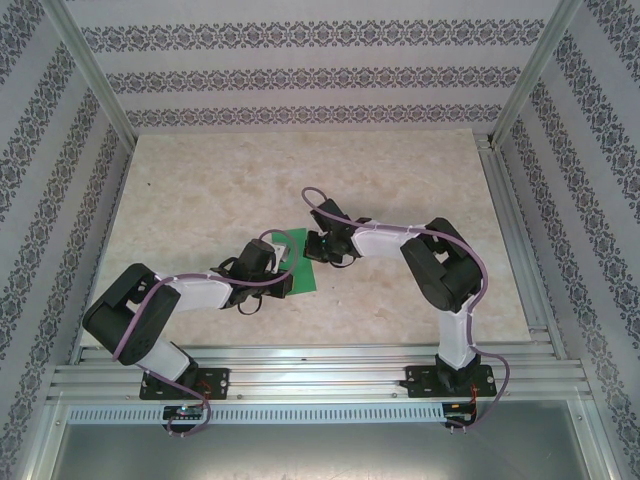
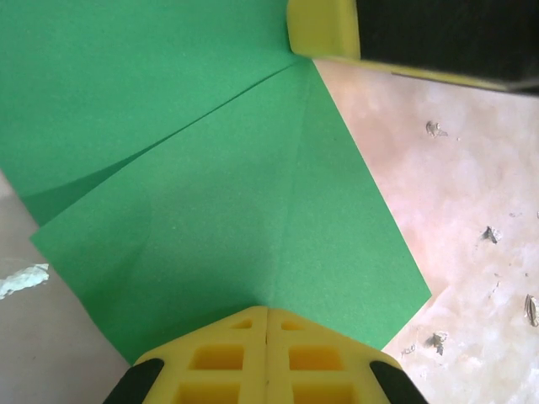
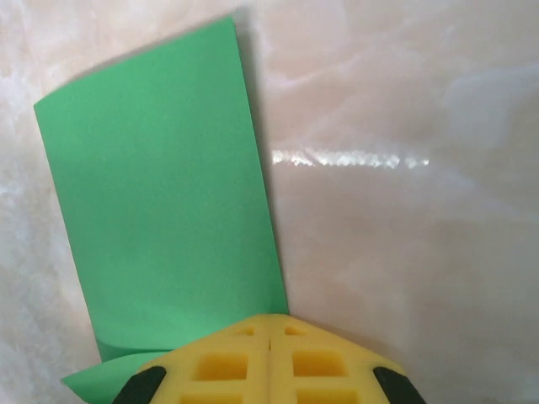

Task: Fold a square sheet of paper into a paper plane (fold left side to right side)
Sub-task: Fold the triangle a second time at the center of the table.

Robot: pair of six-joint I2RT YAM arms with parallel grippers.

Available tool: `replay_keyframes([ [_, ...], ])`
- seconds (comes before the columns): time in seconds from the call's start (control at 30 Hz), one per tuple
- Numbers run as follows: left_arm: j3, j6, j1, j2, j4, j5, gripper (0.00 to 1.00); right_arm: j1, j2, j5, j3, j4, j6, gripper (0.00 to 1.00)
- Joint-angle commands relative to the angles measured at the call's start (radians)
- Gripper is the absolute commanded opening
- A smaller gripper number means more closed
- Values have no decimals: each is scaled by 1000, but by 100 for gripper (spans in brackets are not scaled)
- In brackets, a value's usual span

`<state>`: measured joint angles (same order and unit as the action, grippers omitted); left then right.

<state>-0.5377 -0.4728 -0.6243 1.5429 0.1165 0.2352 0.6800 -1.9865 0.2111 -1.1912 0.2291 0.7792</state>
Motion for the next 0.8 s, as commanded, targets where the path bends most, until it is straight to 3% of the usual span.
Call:
replay_keyframes([
  [0.0,34,7,-22,46,-149,-16,5,-28,-8,-67,-17,29,-69,0],
  [0.33,26,10,-28,42,-155,-21,6,55,201,13,139,-108,57,0],
  [0.77,19,12,-34,46,-155,-21,5,118,65,78,162,-293,225,0],
])
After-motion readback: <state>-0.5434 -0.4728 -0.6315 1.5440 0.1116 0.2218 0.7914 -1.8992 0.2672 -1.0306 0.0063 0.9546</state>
